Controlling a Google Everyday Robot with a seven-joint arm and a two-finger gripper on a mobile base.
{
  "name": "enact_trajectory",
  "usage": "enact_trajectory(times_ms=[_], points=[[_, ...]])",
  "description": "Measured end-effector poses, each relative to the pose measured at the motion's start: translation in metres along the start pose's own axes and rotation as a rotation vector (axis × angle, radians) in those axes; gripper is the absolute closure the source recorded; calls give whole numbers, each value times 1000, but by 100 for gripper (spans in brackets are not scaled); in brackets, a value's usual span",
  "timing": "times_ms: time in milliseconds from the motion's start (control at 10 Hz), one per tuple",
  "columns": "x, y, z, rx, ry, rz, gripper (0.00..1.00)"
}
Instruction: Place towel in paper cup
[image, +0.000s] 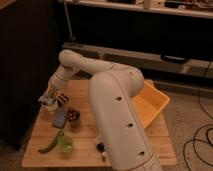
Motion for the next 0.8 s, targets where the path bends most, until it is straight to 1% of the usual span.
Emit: enact_trajectory(times_ms=[300,500,700,800], points=[[-3,-1,7,24,10,0,100],[-3,-3,12,32,16,4,100],[-5,-3,13,31,8,4,100],[-6,-2,14,34,5,4,96]])
